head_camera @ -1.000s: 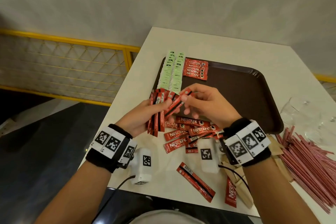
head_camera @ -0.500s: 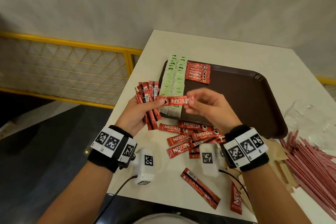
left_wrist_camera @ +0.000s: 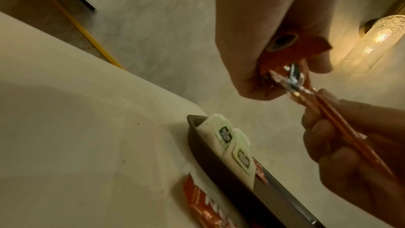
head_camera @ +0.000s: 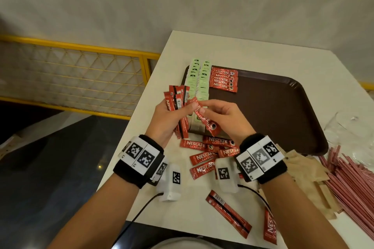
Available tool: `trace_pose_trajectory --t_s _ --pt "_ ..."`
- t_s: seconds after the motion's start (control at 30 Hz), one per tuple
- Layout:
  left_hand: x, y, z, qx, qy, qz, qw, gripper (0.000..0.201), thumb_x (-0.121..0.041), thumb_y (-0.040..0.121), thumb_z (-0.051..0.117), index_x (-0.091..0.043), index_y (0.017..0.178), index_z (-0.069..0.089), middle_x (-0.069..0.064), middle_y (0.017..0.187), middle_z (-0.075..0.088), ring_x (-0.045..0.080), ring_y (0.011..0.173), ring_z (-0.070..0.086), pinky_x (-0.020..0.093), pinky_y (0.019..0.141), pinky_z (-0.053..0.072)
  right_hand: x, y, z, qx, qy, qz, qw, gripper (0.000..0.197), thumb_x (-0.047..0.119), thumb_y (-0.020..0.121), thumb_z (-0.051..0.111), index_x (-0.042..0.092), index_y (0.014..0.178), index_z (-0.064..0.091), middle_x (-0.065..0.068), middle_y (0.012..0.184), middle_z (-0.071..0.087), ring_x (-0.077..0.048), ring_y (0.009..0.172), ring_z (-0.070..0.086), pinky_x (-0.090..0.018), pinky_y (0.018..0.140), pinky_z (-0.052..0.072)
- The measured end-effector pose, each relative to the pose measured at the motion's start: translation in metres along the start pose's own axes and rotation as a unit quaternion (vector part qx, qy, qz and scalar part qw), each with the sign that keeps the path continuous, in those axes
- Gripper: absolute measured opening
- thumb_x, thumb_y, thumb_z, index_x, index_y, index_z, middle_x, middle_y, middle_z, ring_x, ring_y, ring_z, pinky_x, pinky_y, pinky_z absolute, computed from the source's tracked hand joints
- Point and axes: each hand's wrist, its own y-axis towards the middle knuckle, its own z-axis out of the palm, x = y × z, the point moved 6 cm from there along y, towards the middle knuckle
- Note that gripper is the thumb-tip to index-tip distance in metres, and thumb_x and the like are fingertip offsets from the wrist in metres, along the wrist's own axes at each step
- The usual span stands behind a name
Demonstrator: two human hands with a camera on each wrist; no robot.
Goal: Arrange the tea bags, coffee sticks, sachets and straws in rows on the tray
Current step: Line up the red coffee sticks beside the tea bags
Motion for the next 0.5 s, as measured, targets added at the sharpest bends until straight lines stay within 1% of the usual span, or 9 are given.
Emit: trace_pose_trajectory --t_s 0.1,0.13,0.23,0.3,0.33,0.4,0.43,0.47,0.5 --pt "0.000 0.007 0.004 -0.001 0.007 -0.001 1.000 0.038 -0.008 0.077 0.072 -0.003 0.113 0.062 0.004 0.093 0.071 0.008 0.080 0.068 0.019 0.066 0.052 0.000 0.006 0.002 -0.020 -0.026 -0.005 0.999 0.018 0.013 0.085 0.065 0.004 0.101 0.064 -0.017 0.081 0.066 -0.025 0.078 0.060 -0.032 0.082 0.050" --pt "0.001 0.010 0.004 -0.007 -0.004 -0.004 1.000 0.035 -0.005 0.077 0.071 -0.004 0.111 0.063 0.003 0.090 0.071 0.008 0.076 0.068 0.019 0.063 0.052 -0.002 0.008 0.002 -0.026 -0.020 0.004 0.999 0.021 0.013 0.084 0.066 0.002 0.101 0.062 -0.014 0.079 0.066 -0.025 0.077 0.060 -0.032 0.079 0.051" --pt "0.003 0.018 -0.001 -0.040 -0.065 -0.026 0.997 0.021 -0.003 0.080 0.069 -0.011 0.098 0.063 -0.006 0.071 0.070 0.005 0.062 0.067 0.021 0.051 0.051 -0.011 0.009 -0.002 -0.003 0.019 0.055 0.998 0.023 0.014 0.085 0.065 0.002 0.104 0.059 -0.007 0.080 0.065 -0.016 0.070 0.061 -0.023 0.061 0.052" --pt "0.003 0.023 -0.004 -0.061 -0.094 -0.040 0.993 0.017 -0.003 0.080 0.068 -0.011 0.094 0.062 -0.007 0.064 0.068 0.005 0.056 0.065 0.020 0.048 0.050 -0.016 0.007 -0.008 0.007 0.089 0.078 0.993 0.021 0.008 0.088 0.059 0.001 0.108 0.058 -0.006 0.083 0.062 -0.011 0.070 0.061 -0.020 0.058 0.053" --pt "0.004 0.025 -0.005 -0.065 -0.097 -0.046 0.992 0.017 -0.004 0.080 0.069 -0.011 0.094 0.062 -0.005 0.066 0.069 0.007 0.058 0.066 0.022 0.051 0.052 -0.018 0.007 -0.012 0.001 0.127 0.082 0.988 0.020 0.005 0.090 0.055 0.000 0.110 0.058 -0.007 0.084 0.061 -0.010 0.071 0.060 -0.019 0.059 0.053" --pt "0.006 0.029 -0.001 -0.063 -0.088 -0.058 0.992 0.023 -0.008 0.079 0.071 -0.010 0.100 0.063 0.002 0.082 0.072 0.015 0.075 0.070 0.032 0.066 0.057 -0.018 0.010 -0.023 -0.014 0.172 0.080 0.982 0.020 -0.001 0.092 0.050 0.000 0.109 0.059 -0.007 0.083 0.061 -0.011 0.072 0.061 -0.019 0.062 0.054" --pt "0.007 0.030 0.002 -0.063 -0.083 -0.063 0.993 0.030 -0.010 0.078 0.073 -0.010 0.106 0.063 0.005 0.091 0.072 0.019 0.084 0.070 0.038 0.075 0.056 -0.017 0.012 -0.029 -0.021 0.178 0.077 0.981 0.019 -0.002 0.091 0.049 0.002 0.106 0.060 -0.007 0.082 0.062 -0.012 0.072 0.061 -0.019 0.065 0.055" --pt "0.007 0.032 0.005 -0.064 -0.081 -0.067 0.992 0.034 -0.013 0.077 0.074 -0.010 0.109 0.063 0.006 0.095 0.072 0.020 0.091 0.069 0.041 0.081 0.054 -0.016 0.016 -0.036 -0.031 0.178 0.076 0.981 0.018 -0.002 0.091 0.050 0.004 0.103 0.061 -0.007 0.082 0.062 -0.012 0.073 0.062 -0.020 0.067 0.056" --pt "0.007 0.034 0.007 -0.064 -0.082 -0.071 0.992 0.034 -0.015 0.077 0.074 -0.012 0.109 0.064 0.004 0.094 0.072 0.018 0.093 0.068 0.042 0.083 0.052 -0.015 0.021 -0.045 -0.047 0.173 0.077 0.981 0.016 -0.002 0.090 0.051 0.005 0.100 0.061 -0.007 0.083 0.063 -0.013 0.073 0.063 -0.021 0.069 0.056"
